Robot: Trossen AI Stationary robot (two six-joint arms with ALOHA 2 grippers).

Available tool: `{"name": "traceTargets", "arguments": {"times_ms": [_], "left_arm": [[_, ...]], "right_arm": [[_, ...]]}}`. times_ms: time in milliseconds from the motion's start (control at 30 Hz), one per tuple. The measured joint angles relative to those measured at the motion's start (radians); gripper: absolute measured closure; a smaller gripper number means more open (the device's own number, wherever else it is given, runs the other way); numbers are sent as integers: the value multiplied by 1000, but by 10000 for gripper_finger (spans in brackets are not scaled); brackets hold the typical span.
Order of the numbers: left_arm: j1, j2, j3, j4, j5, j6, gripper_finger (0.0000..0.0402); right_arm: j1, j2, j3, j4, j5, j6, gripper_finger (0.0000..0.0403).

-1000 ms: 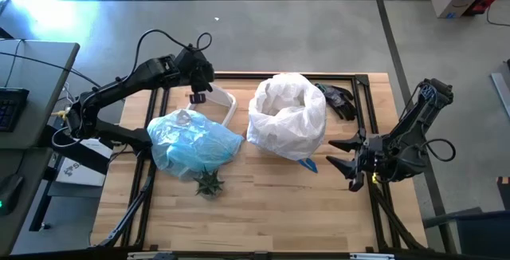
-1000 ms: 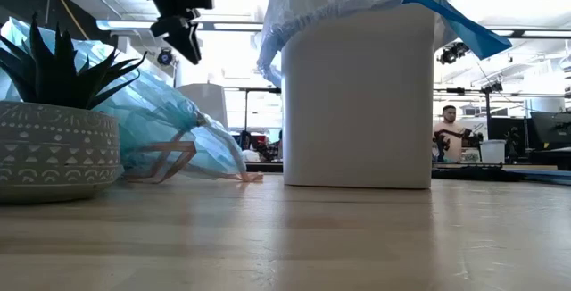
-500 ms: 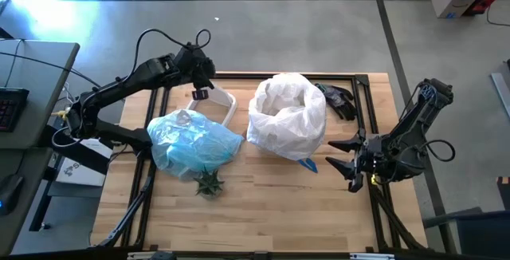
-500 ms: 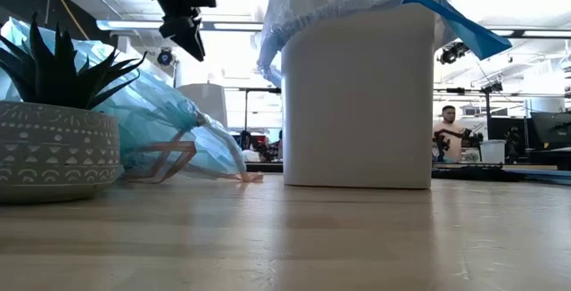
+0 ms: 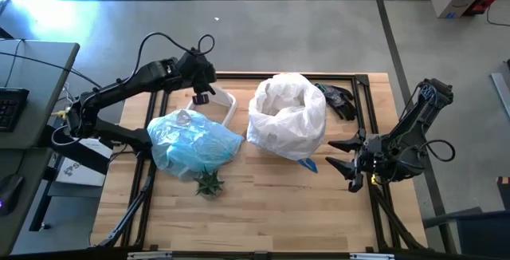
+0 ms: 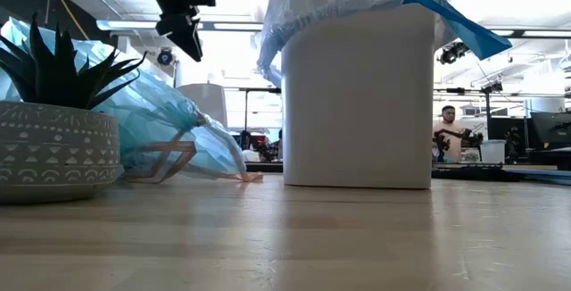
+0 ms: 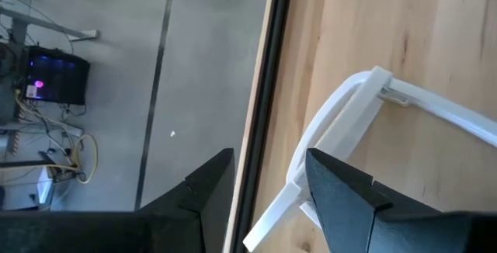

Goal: Place trash/remove bag and relplace
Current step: Close the trash bin using the trash bin lid

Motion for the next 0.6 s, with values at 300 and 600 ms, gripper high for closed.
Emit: {"name": "traceTargets", "arguments": {"times_ms": [300, 600], "left_arm": [[-19, 0, 0, -3, -3, 16, 257], [-18, 0, 0, 83, -51, 142, 257]], "right_arm": [[0, 0, 0, 0, 0, 0, 171], [0, 0, 0, 0, 0, 0, 171]]}}
